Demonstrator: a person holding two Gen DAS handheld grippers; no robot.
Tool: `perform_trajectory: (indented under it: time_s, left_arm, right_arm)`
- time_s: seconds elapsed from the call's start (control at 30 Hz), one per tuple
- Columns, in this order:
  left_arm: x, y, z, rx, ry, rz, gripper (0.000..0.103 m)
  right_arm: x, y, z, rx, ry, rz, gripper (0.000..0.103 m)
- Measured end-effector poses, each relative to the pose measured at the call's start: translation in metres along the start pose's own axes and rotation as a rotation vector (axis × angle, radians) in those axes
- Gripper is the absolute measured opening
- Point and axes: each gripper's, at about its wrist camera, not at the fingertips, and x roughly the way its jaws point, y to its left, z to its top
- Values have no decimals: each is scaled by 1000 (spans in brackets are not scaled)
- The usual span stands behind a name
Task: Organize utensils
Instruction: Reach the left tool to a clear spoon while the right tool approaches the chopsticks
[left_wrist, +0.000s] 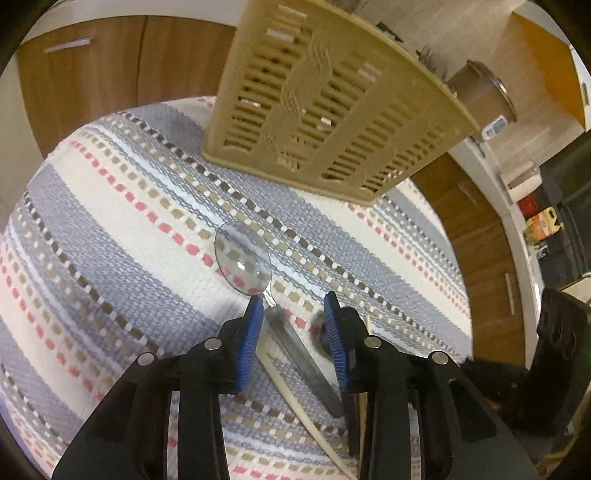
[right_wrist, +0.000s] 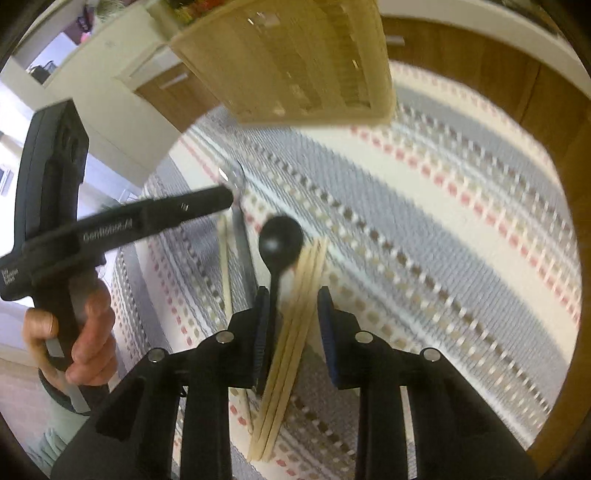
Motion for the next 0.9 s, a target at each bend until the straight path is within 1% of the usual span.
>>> perform_trajectory:
  time_s: [0.07,0.17,0.33,0.4,0.5,0.73,0.8,0.9]
  left_arm:
    - [5,-3,1,0,5,23,32]
    - [14,-4,1,0,11,49,32]
    - [33,-18,4,27,10,79,32]
    - [36,-24,4,40,6,94,32]
    - [42,-32,5,62,-3,119,32]
    - [45,-38,5,81,-11,138,32]
    - [43,-40,3,96,-15,153,32]
    - [45,-46,0,120,-26,181,32]
  right_arm:
    - [4,0,-2,7,10,-11,17]
    - [11,4,-3,10,25,-22,17]
    - [23,10,-3,-2,37,-53,17]
    - [26,14,-5,-13,41,-63,9]
    - [31,15,-8,-16,40,-63,9]
    - [30,15,-6,-26,39,-76,9]
    - [29,14,-8,-37,38,-85,9]
    - [25,18,-14,-65,41,-127,9]
